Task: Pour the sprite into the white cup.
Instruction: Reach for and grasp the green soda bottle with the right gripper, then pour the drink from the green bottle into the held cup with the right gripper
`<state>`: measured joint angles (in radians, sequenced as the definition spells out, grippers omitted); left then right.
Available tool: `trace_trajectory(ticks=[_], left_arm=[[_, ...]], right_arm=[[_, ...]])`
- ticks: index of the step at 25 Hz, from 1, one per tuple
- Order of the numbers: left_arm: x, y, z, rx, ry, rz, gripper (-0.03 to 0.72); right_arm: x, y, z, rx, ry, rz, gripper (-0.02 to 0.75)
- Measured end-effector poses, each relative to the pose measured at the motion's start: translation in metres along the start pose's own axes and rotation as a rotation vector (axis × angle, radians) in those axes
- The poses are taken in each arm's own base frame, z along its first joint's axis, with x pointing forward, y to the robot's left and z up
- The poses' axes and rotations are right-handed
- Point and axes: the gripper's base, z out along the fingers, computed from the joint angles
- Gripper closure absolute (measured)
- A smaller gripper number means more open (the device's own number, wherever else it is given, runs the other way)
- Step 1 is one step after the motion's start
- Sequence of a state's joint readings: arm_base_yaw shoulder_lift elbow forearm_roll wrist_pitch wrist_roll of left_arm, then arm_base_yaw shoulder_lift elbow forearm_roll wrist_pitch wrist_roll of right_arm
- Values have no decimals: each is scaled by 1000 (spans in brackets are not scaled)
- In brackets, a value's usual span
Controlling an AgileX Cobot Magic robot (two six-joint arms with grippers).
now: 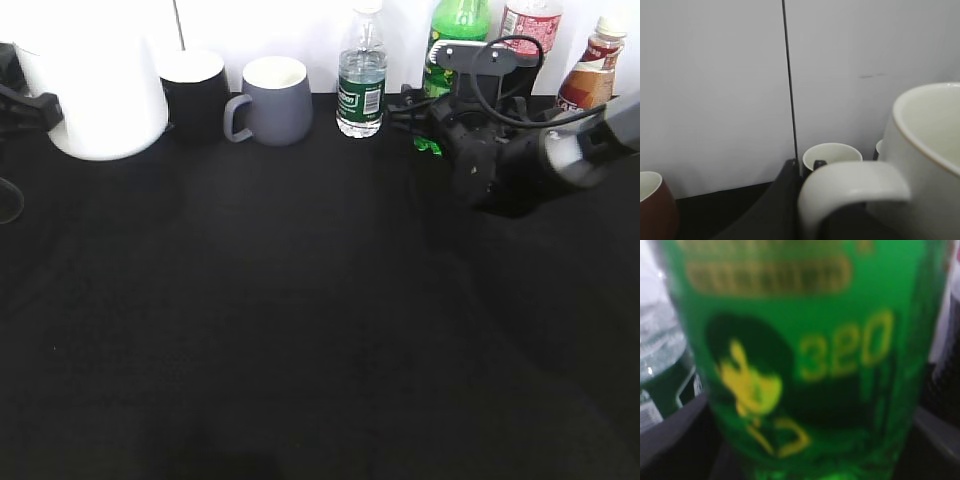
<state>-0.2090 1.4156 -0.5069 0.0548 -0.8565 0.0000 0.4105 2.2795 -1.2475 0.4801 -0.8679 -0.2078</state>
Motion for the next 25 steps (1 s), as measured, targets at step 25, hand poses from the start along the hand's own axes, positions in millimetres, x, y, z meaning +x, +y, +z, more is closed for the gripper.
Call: trace_trajectory(ticks=[25], left_arm=[[12, -14, 4, 112, 44, -28, 634]], right_arm=[[-93, -2, -132, -177, -121, -94, 339]])
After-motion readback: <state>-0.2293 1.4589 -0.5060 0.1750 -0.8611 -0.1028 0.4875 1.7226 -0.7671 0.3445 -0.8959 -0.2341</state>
